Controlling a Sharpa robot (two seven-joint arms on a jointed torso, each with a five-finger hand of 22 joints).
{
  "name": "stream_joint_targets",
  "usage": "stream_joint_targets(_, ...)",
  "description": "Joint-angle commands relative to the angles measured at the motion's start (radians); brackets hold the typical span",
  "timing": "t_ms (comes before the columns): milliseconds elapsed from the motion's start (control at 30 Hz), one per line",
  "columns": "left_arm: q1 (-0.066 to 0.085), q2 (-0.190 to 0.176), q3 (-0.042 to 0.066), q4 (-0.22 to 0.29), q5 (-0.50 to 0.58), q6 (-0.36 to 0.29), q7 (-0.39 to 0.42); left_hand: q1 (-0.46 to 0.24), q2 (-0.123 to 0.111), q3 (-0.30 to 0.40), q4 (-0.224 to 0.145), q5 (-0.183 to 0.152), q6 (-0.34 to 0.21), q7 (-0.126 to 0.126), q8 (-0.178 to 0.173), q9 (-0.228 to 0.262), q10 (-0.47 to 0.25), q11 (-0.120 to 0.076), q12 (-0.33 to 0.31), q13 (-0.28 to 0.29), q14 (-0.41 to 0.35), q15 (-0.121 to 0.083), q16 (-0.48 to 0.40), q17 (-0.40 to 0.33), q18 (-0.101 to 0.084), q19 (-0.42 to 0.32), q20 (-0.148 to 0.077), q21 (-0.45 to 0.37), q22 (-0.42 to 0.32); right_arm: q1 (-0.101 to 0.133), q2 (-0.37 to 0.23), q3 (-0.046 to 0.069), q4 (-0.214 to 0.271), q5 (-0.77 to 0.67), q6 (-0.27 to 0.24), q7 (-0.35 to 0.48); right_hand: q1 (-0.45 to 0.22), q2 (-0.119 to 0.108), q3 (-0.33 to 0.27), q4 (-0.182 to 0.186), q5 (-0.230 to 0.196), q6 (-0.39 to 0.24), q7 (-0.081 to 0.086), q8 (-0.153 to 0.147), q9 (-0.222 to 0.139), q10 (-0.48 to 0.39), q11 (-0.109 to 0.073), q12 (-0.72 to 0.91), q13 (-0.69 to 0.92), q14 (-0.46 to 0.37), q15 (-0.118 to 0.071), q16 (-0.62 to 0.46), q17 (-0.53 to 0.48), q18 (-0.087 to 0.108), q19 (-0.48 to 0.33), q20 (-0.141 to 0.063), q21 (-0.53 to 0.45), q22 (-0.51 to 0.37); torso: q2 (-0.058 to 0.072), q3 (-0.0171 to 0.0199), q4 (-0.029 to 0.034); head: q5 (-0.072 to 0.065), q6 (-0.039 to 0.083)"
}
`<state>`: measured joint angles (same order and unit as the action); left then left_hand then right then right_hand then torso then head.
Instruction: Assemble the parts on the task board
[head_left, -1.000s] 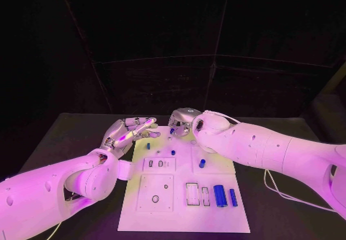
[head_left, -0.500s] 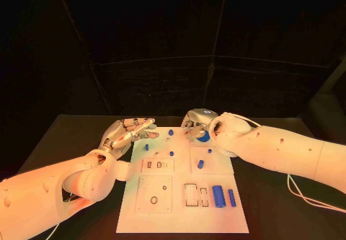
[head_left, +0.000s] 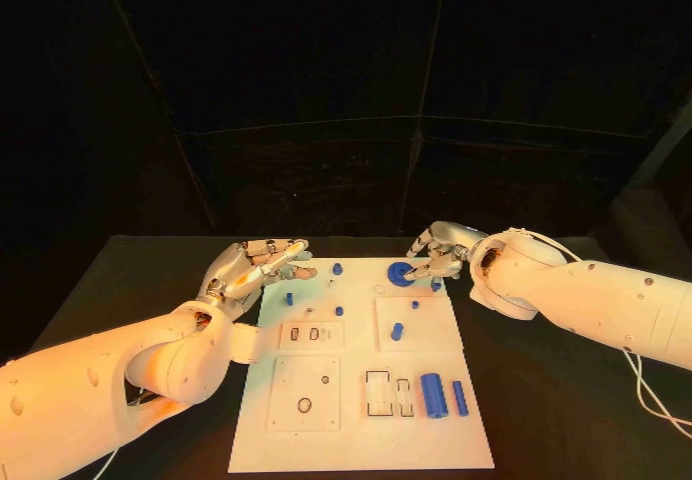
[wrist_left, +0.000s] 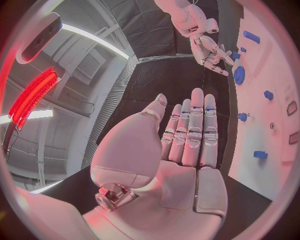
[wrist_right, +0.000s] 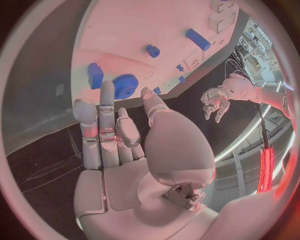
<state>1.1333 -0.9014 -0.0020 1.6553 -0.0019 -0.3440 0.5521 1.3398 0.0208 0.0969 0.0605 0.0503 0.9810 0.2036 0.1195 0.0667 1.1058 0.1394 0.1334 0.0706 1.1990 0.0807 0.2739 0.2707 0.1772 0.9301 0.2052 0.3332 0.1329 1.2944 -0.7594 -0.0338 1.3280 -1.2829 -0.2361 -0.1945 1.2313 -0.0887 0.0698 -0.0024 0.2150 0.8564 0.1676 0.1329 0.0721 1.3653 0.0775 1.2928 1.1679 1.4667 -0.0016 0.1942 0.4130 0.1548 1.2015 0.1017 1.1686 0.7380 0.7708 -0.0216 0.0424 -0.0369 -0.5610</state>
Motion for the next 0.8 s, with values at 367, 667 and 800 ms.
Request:
stream_joint_targets(367, 0.001, 0.009, 0.000, -0.011, -0.009, 0.024, 0.002, 0.001, 0.009, 0.003, -0.009, 0.004, 0.003, 0.005, -0.008, -0.001, 0.000, 0.006, -0.005, -0.001, -0.002, 0.008, -0.007, 0.003, 0.007, 0.006, 0.001, -0.007, -0.002, 0.002, 0.044, 0.001, -0.036, 0.031, 0.069, -0.079, 0.049, 0.021, -0.036, 0.018, 0.004, -0.032, 0.006, 0.029, 0.000, 0.052, 0.008, 0.104, 0.140, 0.016, 0.010, -0.011, 0.006, -0.010, 0.016, 0.009, 0.023, 0.028, 0.001, -0.0019, 0.0046, -0.006, -0.007)
stream_joint_targets(667, 0.001, 0.009, 0.000, -0.013, -0.009, 0.025, 0.001, 0.001, 0.009, 0.003, -0.009, 0.004, 0.003, 0.005, -0.008, -0.001, 0.000, 0.006, -0.005, -0.001, -0.002, 0.008, -0.007, 0.003, 0.007, 0.006, 0.001, -0.007, -0.002, 0.002, 0.059, 0.001, -0.041, -0.013, 0.047, -0.098, 0.066, 0.037, -0.042, 0.018, 0.009, -0.031, 0.005, 0.046, 0.001, 0.091, 0.007, 0.153, 0.210, 0.017, 0.009, -0.014, 0.009, -0.017, 0.037, 0.009, 0.048, 0.068, 0.001, -0.0029, 0.0029, -0.006, -0.010)
stream_joint_targets(800, 0.001, 0.009, 0.000, -0.013, -0.009, 0.027, -0.001, 0.001, 0.009, 0.003, -0.009, 0.004, 0.003, 0.005, -0.008, -0.001, 0.000, 0.006, -0.005, -0.001, -0.002, 0.008, -0.007, 0.003, 0.007, 0.006, 0.001, -0.007, -0.002, 0.002, 0.062, 0.001, -0.042, -0.030, 0.039, -0.125, 0.080, 0.053, -0.042, 0.016, -0.008, -0.030, 0.004, 0.059, 0.000, 0.102, 0.006, 0.168, 0.232, 0.018, 0.008, -0.016, 0.011, -0.055, 0.147, 0.007, 0.162, 0.286, 0.000, -0.0026, 0.0044, -0.007, -0.011)
